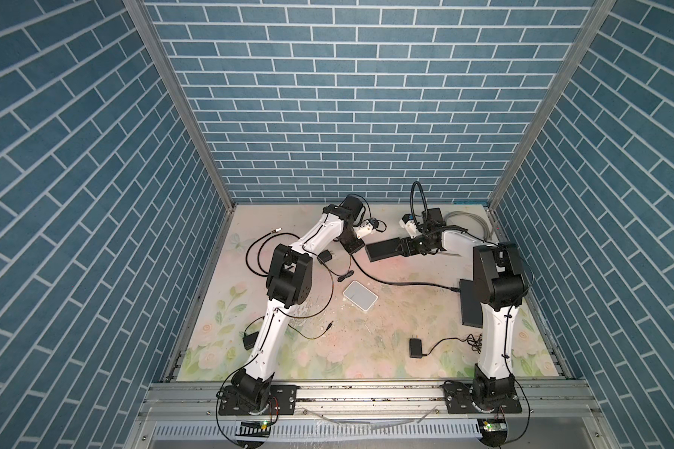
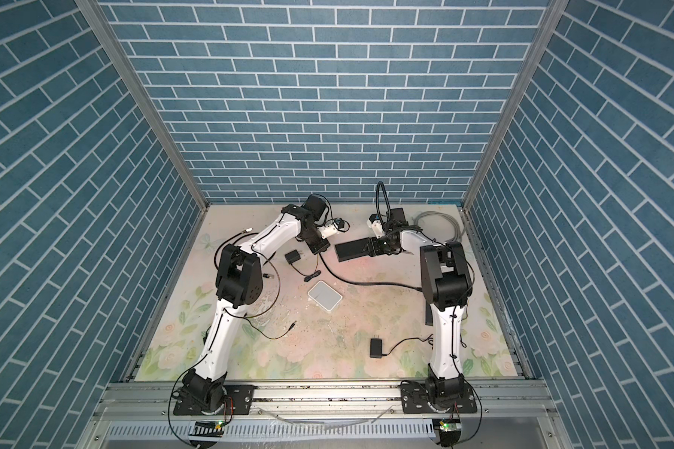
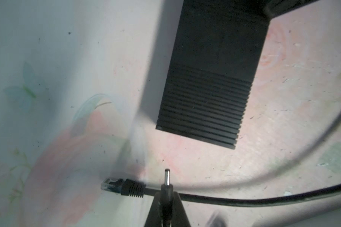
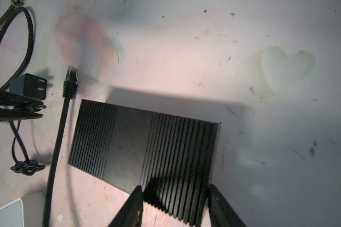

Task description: Insert the plug into the switch port

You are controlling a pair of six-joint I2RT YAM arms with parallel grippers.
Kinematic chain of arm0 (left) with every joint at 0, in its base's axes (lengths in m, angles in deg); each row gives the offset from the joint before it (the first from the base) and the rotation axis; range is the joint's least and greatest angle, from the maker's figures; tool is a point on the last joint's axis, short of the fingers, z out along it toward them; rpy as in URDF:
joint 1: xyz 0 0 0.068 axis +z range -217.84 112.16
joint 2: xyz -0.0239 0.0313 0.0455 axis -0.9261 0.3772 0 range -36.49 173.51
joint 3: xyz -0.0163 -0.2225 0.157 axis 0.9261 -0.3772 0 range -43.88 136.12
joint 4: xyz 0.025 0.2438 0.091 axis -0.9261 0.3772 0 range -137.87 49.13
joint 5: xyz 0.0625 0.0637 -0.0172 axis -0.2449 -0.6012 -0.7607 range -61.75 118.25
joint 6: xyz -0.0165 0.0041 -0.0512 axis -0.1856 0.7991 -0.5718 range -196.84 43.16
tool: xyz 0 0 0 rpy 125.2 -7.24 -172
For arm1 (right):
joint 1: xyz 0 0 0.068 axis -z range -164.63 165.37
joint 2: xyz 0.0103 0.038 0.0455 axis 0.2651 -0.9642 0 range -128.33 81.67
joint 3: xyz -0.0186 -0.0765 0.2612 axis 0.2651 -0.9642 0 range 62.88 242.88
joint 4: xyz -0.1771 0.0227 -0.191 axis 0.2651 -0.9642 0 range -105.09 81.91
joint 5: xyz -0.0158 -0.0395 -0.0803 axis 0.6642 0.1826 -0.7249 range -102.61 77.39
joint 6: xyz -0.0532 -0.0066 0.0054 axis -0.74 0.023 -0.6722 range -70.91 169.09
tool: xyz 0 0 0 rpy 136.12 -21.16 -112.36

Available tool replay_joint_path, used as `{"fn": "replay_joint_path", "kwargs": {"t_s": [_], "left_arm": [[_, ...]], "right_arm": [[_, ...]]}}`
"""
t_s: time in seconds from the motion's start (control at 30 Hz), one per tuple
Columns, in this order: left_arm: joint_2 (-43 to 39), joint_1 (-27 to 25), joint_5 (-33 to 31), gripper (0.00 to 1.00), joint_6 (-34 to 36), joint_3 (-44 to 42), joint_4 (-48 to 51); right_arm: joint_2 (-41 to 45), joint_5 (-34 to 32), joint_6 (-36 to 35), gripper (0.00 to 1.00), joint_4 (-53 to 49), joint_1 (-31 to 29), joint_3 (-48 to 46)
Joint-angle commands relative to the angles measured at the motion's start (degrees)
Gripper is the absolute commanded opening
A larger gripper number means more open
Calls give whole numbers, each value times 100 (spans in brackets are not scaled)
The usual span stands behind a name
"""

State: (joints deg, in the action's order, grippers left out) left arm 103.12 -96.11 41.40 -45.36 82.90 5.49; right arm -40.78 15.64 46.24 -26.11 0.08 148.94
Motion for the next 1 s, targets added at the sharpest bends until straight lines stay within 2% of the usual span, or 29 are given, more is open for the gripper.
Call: {"fn": "replay_joint_path", "kwargs": {"t_s": [0.0,0.1,0.2,0.6,0.8,0.97], "left_arm": [[55,-66,122,5,76,-297,-152],[18,-86,313,5,90,-375,-151],[18,-117,219,5,121,-441,-187],[430,-126,69,5,13,34,-98],[544,-126,123,6,-108,145,-53],[383,-126,349,6,-279,-198,-433]], "right_arm": [[264,-57,-300,52,-133,-27,-301],[353,-83,-185,56,-33,-18,-358],[375,-93,-16,59,-5,16,-245],[415,335,675,63,671,98,-287],[260,259,699,64,607,90,-149],[79,206,611,64,479,87,-29]]}}
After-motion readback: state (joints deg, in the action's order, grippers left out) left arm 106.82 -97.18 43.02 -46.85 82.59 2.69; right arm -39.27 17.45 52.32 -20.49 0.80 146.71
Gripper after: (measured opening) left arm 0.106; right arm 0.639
